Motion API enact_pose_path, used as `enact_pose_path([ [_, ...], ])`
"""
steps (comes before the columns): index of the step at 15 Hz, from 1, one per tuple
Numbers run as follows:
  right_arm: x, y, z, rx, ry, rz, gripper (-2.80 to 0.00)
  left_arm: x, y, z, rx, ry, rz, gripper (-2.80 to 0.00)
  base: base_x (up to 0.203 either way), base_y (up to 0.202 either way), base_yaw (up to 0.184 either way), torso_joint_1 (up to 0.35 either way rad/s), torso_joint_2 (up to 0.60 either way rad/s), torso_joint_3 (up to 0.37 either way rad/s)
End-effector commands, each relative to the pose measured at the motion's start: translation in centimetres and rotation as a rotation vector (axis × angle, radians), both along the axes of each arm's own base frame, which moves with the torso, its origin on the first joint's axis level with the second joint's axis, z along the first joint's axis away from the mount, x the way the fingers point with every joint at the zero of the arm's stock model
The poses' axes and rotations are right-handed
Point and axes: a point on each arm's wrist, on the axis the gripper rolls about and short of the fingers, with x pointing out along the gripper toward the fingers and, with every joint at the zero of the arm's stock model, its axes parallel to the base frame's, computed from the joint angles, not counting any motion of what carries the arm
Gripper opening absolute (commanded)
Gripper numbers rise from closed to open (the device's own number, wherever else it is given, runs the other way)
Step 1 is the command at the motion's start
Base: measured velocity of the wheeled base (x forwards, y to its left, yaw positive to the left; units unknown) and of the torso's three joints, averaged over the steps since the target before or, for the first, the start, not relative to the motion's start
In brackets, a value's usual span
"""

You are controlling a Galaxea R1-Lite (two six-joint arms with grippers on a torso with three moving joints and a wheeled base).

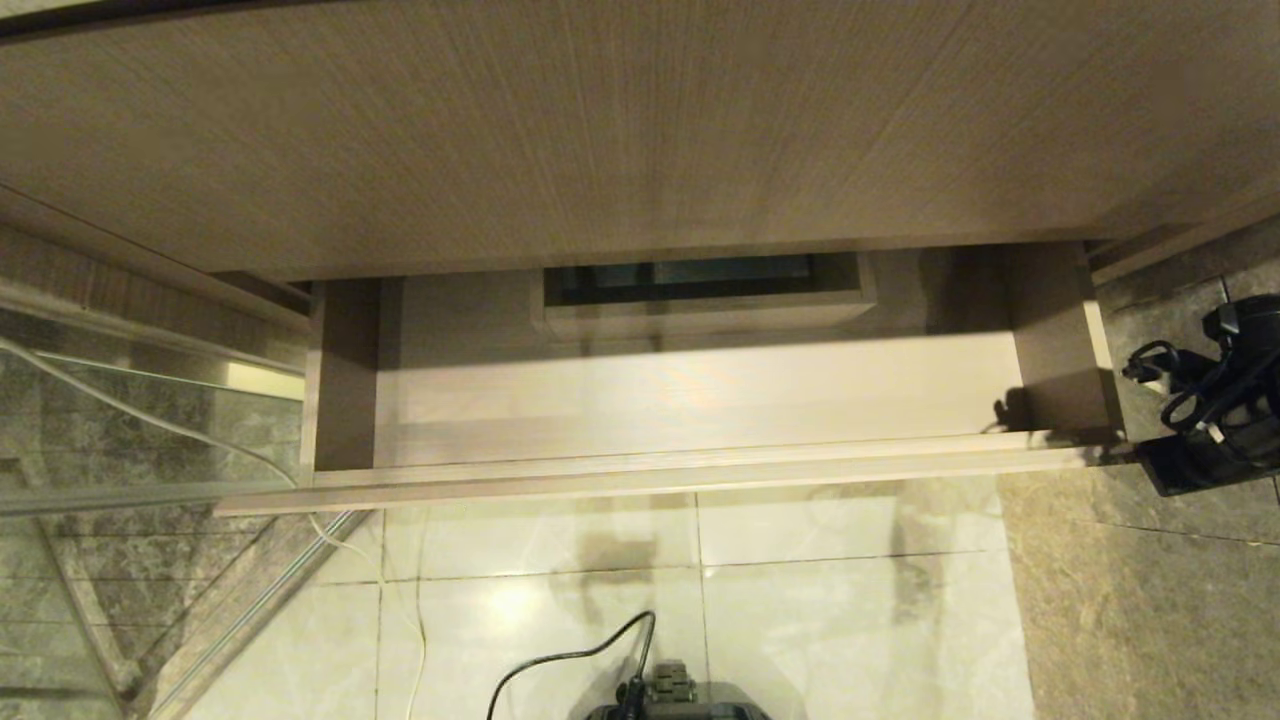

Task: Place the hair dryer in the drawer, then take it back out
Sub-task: Close the drawer

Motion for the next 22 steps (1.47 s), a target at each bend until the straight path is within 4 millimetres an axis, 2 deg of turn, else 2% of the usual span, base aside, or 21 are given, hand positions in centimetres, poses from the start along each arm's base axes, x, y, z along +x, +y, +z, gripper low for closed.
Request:
enact_pose_path([
  [1,-0.2,0.1,1.0,-0.010,-0.031,0.010,-2.80,0.4,0.0,-1.1,0.000,0.038,0.000,0.00,0.000,0.000,0.000,0.000,0.00,0.000],
  [11,-1.3,0.6,3.0,0.011,-0.094,0.051,-2.80,0.4,0.0,-1.1,0.000,0.038,0.000,0.00,0.000,0.000,0.000,0.000,0.00,0.000],
  [17,-4.1,1.3,4.3,0.036,-0.068,0.082,-2.80,0.4,0.0,-1.1,0.000,0.038,0.000,0.00,0.000,0.000,0.000,0.000,0.00,0.000],
  [22,-7.5,2.6,4.0,0.113,-0.077,0.128,-2.80,0.4,0.0,-1.1,-0.001,0.038,0.000,0.00,0.000,0.000,0.000,0.000,0.00,0.000],
])
